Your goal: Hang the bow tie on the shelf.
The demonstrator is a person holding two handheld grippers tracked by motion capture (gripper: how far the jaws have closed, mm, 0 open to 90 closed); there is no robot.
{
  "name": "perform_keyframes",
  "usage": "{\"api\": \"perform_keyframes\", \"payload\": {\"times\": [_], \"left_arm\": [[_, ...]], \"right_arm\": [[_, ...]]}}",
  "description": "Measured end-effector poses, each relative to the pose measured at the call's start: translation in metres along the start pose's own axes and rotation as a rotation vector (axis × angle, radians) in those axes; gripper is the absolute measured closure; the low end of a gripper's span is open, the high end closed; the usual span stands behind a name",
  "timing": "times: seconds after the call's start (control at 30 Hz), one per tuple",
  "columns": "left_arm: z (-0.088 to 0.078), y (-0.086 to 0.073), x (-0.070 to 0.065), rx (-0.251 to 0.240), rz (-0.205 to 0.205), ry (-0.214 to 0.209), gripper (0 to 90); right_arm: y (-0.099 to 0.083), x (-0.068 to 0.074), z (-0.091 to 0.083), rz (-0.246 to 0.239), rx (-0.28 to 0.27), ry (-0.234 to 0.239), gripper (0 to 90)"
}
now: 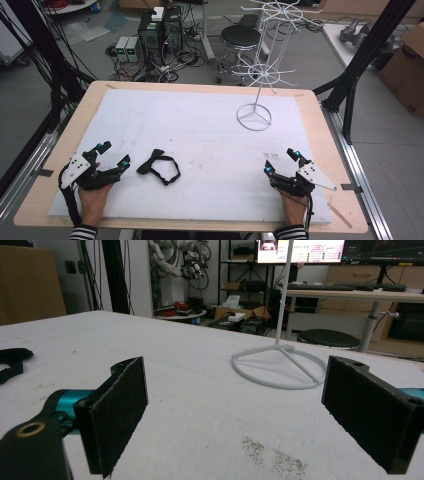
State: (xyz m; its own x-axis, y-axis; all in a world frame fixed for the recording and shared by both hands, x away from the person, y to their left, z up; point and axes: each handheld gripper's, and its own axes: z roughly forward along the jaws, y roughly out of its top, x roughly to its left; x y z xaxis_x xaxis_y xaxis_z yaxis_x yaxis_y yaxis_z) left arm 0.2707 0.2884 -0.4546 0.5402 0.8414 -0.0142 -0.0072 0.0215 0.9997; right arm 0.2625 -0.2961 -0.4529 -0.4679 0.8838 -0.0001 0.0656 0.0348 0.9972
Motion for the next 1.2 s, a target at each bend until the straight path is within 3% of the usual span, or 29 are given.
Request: {"api": "perform_keyframes", "payload": {"times": [0.83, 1.03, 1.13, 1.2], "left_arm": [[0.000, 0.002, 0.000, 0.021, -0.012, 0.005, 14.8], [-0.002, 0.010, -0.001, 0.028, -0.014, -0.004, 14.8], [-0.001, 0.017, -0.005, 0.052, -0.011, -0.016, 14.8], [0.001, 0.024, -0.008, 0.108, 0.007, -0.041, 14.8]], "right_arm": [[0.000, 0.001, 0.000, -0.002, -0.003, -0.001, 10.3], [0.000, 0.001, 0.000, -0.001, -0.001, -0.001, 10.3], [0.000, 0.001, 0.000, -0.002, -0.001, -0.002, 10.3], [0.000, 0.001, 0.000, 0.002, 0.004, -0.002, 10.3]]}}
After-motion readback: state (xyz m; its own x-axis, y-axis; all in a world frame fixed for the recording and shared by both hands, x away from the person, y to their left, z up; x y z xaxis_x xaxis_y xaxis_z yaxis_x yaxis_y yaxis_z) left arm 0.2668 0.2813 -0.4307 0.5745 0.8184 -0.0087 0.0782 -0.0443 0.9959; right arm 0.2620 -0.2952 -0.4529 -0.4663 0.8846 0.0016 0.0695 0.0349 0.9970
